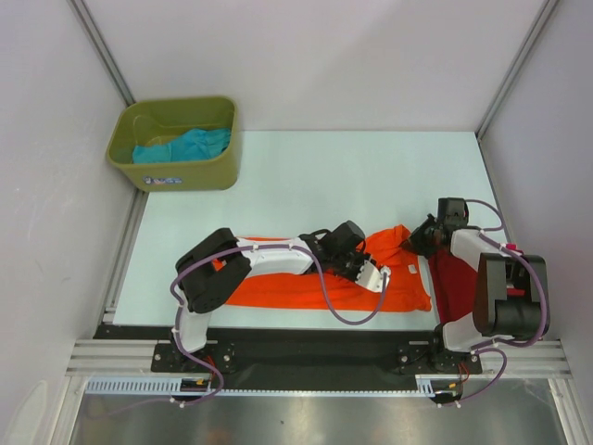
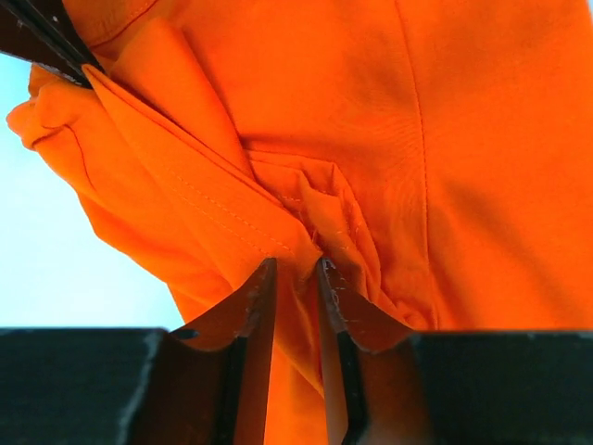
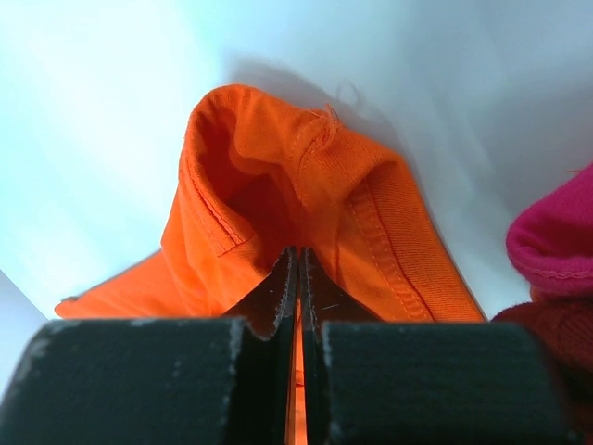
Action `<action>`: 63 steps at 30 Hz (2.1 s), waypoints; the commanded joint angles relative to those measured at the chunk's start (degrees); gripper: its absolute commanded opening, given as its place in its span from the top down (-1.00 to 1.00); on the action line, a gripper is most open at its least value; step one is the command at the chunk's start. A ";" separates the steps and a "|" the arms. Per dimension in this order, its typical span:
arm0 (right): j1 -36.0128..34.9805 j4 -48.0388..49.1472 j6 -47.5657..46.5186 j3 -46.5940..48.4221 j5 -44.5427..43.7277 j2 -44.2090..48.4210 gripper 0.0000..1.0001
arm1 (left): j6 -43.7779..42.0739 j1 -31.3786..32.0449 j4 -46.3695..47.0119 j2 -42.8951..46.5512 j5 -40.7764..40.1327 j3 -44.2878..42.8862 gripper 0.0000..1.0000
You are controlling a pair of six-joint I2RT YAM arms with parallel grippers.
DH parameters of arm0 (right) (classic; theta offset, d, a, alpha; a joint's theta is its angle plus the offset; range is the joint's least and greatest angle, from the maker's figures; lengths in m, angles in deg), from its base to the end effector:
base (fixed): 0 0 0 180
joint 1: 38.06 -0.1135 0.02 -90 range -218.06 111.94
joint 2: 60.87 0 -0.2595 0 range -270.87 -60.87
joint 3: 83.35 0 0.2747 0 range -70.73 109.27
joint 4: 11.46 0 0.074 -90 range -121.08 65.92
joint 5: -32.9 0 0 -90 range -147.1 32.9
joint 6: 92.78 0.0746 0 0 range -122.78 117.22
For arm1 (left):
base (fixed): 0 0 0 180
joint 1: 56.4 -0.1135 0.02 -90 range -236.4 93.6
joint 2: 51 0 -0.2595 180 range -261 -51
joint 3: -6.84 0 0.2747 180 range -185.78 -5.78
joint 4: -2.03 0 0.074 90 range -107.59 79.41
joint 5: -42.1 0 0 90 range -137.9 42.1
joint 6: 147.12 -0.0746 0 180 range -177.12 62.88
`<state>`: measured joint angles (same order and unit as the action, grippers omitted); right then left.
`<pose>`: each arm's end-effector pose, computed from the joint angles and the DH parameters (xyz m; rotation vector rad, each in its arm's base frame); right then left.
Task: Fold and stack the t-shirts
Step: Fold the tshirt
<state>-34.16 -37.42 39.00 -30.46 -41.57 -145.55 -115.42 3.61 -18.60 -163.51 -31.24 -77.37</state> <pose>0.3079 -0.0010 0.1038 0.9271 2.4688 0.5871 0.2098 -0.4063 0.1133 2.1332 1.1202 -0.3657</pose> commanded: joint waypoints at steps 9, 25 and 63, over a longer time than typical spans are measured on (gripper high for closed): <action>0.40 1.74 -0.73 -0.28 1.08 2.42 1.00 | -4.01 0.02 2.29 0.27 -2.34 -0.57 0.41; -3.37 -10.54 -1.61 1.13 -3.74 13.22 1.00 | 6.89 -4.28 -12.18 3.96 11.61 -9.53 0.99; -14.18 -32.80 6.65 -14.52 -9.90 36.87 1.00 | -6.91 -6.92 -24.51 6.95 24.38 -1.01 1.00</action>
<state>-47.91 -69.66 45.29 -44.64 -48.94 -108.24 -120.01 -2.99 -42.66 -158.35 -9.62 -79.19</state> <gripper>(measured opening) 0.011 0.008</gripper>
